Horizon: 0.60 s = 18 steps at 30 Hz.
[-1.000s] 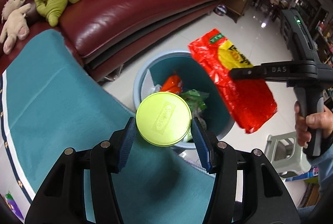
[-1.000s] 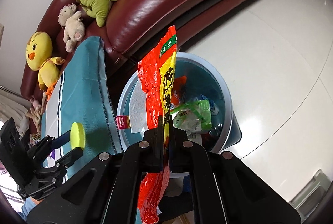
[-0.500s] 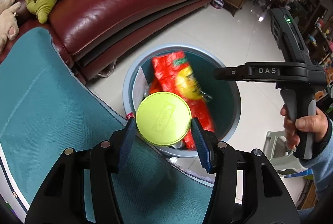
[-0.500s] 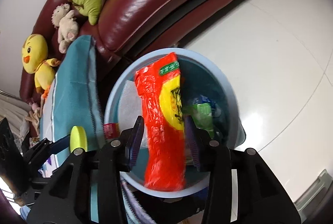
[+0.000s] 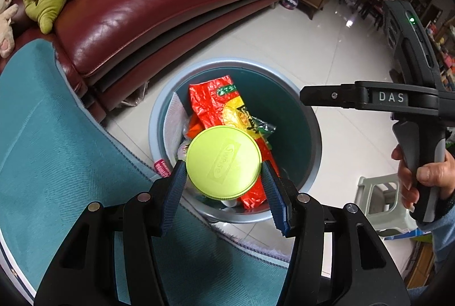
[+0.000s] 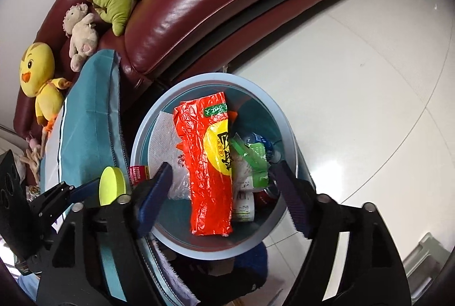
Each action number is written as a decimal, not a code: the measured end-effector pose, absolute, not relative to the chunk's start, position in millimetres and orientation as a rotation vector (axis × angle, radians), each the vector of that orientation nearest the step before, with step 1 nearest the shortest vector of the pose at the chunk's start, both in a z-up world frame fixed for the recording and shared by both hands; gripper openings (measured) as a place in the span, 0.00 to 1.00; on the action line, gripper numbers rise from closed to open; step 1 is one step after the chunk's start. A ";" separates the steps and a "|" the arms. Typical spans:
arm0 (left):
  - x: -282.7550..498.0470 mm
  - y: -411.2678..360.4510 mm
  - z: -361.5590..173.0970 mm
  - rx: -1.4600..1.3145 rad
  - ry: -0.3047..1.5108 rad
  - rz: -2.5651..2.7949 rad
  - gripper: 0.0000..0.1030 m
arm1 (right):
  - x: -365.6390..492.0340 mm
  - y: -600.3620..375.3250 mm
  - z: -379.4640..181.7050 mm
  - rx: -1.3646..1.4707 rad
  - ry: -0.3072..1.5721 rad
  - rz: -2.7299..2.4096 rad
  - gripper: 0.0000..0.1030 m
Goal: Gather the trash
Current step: 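Open right tool to drop red bag while left tool drops yellow lid into bin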
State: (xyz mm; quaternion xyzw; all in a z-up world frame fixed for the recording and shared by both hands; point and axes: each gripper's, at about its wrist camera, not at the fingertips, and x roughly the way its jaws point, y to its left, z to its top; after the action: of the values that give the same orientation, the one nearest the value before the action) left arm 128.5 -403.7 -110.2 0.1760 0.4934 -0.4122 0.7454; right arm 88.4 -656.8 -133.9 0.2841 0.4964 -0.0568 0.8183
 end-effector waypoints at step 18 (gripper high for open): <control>139.0 -418.2 -112.5 0.353 1.080 -0.955 0.55 | 78.8 -652.2 -111.6 0.539 1.083 -0.211 0.75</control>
State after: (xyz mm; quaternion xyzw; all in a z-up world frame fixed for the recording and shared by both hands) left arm 139.0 -418.2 -112.5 0.1606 0.4919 -0.4349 0.7369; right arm 78.8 -652.2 -111.6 0.2529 0.5080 -0.0991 0.8174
